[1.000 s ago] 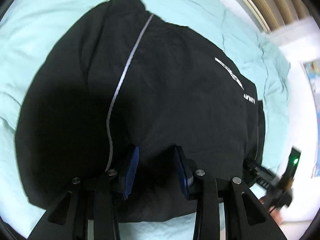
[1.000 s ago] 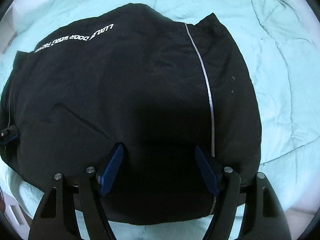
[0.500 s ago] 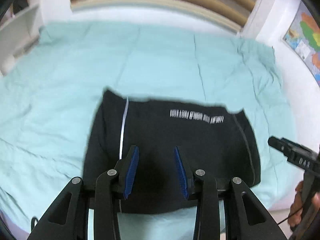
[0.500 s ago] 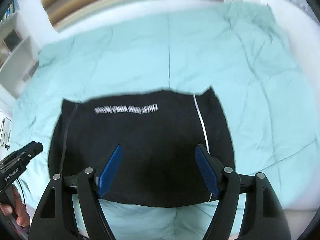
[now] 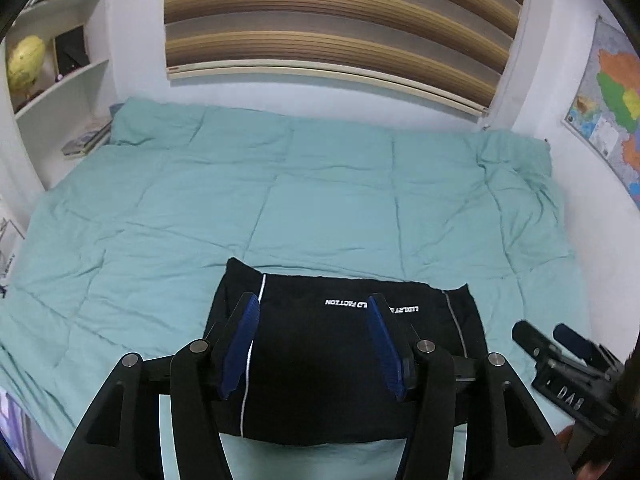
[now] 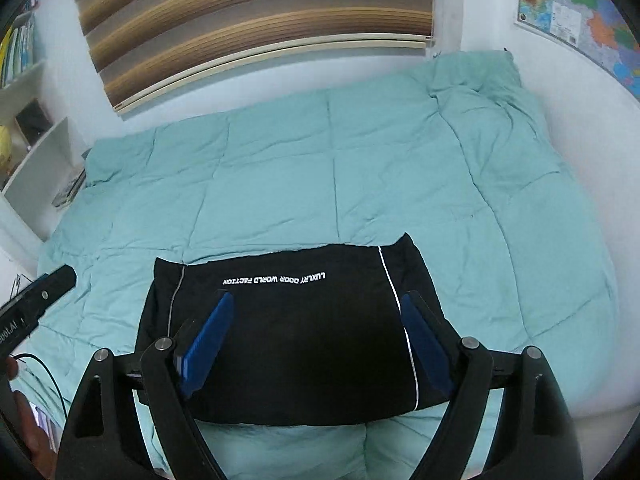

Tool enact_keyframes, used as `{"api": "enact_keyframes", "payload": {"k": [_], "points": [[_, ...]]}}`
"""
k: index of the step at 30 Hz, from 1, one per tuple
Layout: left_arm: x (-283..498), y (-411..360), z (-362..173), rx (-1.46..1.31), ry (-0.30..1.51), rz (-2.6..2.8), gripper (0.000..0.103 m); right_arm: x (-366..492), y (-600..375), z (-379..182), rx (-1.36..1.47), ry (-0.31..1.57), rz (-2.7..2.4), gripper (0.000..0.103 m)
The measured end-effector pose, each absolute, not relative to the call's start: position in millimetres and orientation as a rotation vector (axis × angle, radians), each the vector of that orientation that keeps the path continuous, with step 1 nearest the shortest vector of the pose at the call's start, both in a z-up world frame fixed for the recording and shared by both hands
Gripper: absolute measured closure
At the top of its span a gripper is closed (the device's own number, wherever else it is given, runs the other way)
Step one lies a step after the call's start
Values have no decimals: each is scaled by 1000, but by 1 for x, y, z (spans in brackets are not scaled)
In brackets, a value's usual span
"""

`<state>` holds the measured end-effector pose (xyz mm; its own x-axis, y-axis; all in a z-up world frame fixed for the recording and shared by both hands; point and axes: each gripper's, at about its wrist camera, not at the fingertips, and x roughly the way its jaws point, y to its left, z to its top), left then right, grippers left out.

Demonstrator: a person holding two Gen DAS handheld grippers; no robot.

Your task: Fold large clothes

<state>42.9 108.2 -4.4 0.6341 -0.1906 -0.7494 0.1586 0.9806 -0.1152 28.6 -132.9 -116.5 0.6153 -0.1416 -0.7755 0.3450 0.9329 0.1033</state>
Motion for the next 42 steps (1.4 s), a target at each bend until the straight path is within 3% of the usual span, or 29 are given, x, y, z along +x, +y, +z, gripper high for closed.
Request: {"api": "enact_keyframes", "payload": {"k": [42], "points": [[38, 82, -41, 51, 979, -144, 45, 36, -125, -170, 212, 1050, -262, 16]]}}
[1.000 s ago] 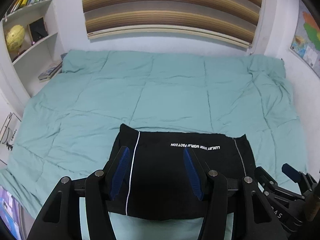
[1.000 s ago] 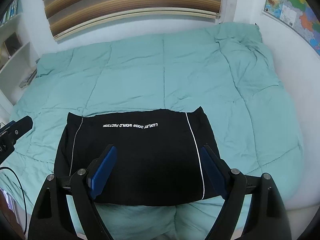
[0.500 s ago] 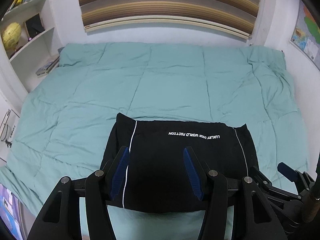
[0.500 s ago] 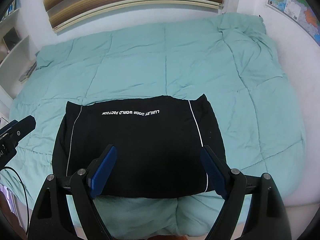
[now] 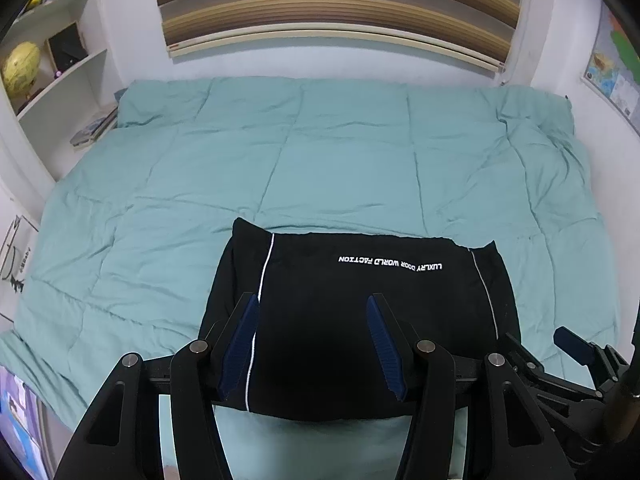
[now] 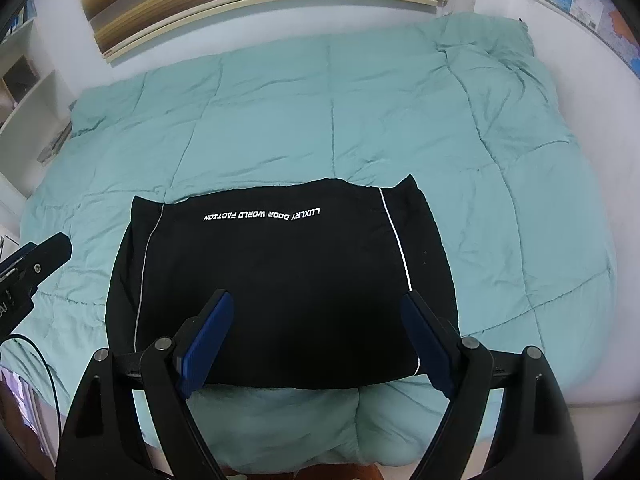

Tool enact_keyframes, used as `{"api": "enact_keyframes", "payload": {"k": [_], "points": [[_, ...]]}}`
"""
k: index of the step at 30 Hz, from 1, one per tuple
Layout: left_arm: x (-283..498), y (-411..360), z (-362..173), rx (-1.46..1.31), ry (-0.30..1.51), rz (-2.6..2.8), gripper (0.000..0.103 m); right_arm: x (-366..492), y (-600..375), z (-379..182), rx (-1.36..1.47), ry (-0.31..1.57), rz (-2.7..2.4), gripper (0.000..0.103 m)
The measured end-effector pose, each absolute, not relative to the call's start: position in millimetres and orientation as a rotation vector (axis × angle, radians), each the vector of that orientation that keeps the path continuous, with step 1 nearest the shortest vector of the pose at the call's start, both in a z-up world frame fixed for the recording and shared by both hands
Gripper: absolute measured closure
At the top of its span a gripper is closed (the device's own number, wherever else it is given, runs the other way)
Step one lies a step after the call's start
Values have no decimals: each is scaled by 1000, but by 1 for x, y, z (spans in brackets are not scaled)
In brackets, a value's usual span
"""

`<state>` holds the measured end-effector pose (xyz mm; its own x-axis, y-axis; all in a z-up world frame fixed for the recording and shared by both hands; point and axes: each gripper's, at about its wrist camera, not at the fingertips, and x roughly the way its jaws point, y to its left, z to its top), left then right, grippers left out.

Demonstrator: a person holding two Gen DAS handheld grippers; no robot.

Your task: Fold large clothes

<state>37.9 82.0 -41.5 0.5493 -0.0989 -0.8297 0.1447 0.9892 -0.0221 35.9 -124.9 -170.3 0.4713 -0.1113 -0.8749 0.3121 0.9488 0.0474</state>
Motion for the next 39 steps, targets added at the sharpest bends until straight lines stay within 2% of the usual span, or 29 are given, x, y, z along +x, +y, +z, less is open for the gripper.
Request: {"api": "enact_keyframes", "payload": {"k": [39], "points": [[41, 88, -54, 79, 1012, -83, 45, 41, -119, -189, 235, 1129, -237, 16]]}}
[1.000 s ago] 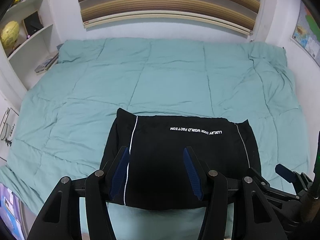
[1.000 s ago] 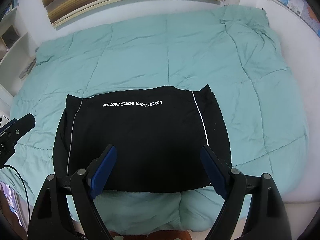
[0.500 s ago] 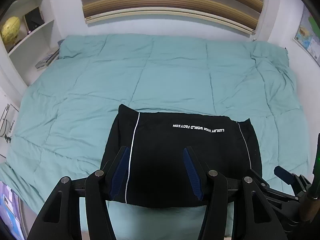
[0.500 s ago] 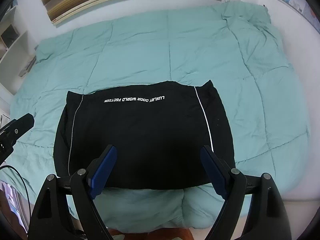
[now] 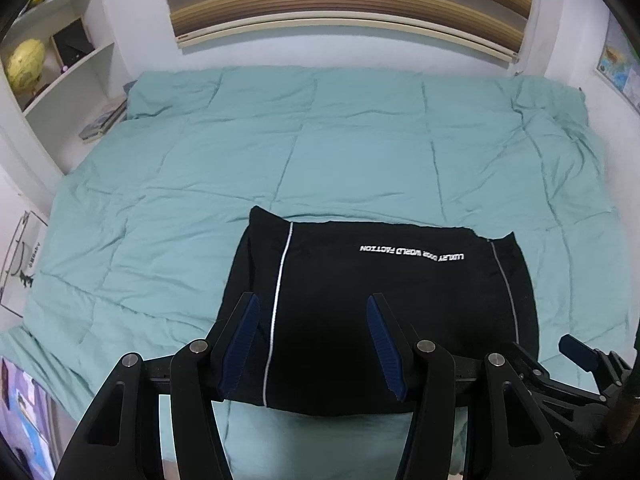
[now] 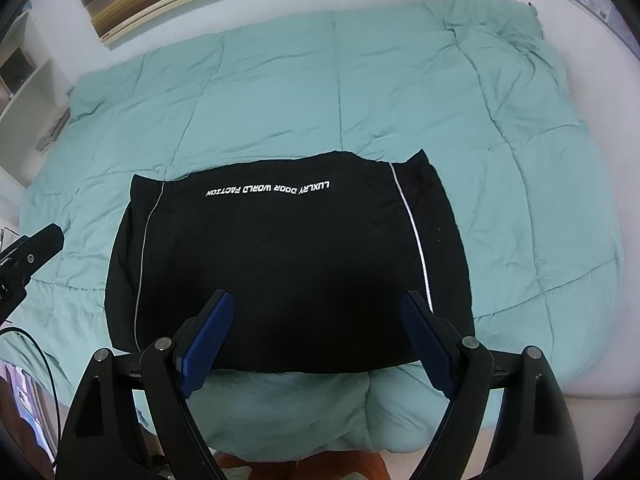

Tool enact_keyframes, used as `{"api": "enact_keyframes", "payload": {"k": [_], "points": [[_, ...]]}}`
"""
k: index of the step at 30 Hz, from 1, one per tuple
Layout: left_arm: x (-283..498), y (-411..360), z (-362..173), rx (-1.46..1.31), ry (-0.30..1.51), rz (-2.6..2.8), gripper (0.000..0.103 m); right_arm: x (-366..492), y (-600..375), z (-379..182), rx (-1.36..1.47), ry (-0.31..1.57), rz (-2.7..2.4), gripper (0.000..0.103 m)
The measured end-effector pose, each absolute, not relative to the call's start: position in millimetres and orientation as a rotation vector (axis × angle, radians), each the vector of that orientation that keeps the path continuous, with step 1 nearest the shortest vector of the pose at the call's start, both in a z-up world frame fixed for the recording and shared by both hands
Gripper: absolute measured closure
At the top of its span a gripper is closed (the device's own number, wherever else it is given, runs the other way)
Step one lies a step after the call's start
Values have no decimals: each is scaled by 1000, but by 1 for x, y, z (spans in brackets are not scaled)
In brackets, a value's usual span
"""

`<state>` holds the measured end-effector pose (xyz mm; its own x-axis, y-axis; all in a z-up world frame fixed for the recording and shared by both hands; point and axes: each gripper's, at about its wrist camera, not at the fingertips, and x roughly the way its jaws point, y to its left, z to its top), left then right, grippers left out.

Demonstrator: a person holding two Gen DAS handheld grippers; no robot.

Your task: Fold large clothes

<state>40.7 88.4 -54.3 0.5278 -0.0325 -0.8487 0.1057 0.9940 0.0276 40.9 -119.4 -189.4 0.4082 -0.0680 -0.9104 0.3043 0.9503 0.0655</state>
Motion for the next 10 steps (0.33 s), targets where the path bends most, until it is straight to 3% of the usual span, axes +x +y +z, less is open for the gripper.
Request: {"api": "enact_keyframes", "payload": {"k": [10], "points": [[42, 102, -50, 108, 964, 25, 45, 40, -120, -195, 236, 1147, -226, 16]]}}
